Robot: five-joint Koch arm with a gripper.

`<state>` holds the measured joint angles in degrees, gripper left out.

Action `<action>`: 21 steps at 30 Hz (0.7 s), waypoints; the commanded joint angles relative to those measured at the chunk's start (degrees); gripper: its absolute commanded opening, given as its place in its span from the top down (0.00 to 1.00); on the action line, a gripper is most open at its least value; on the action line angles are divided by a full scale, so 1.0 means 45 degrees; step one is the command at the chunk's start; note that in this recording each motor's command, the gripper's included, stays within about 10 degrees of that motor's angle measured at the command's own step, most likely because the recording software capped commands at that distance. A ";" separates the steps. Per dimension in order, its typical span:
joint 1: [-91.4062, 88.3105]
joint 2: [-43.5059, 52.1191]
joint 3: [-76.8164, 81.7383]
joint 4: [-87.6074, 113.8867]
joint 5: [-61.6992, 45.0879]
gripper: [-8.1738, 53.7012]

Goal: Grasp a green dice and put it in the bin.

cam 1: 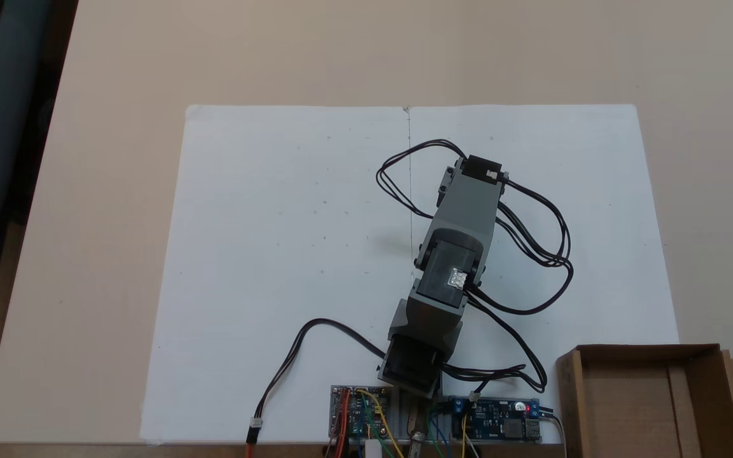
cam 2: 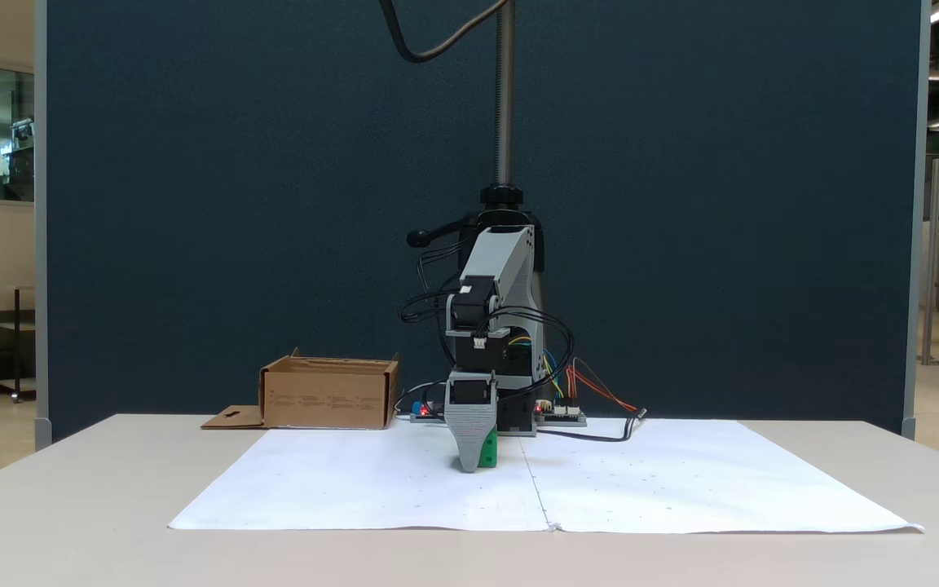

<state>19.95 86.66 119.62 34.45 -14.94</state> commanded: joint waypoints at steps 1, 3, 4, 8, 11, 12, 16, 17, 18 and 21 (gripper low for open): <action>0.0039 0.0195 0.0039 -0.0254 0.0742 0.29; 0.0000 0.0176 0.0039 -0.0254 0.0742 0.29; -0.0020 0.0137 0.0059 -0.0254 0.0742 0.29; -0.0078 0.0098 0.0059 -0.0273 0.0781 0.29; -0.0137 0.0059 0.0195 -0.0547 0.0781 0.29; -0.0156 0.0059 0.0254 -0.0605 0.0781 0.29; -0.0215 0.0059 0.0391 -0.0879 0.0781 0.38; -0.0215 0.0059 0.0430 -0.0898 0.0781 0.40; -0.0234 0.0059 0.0469 -0.0938 0.0781 0.41; -0.0273 0.0059 0.0566 -0.0977 0.0781 0.43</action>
<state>18.11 86.04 120.76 31.03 -14.50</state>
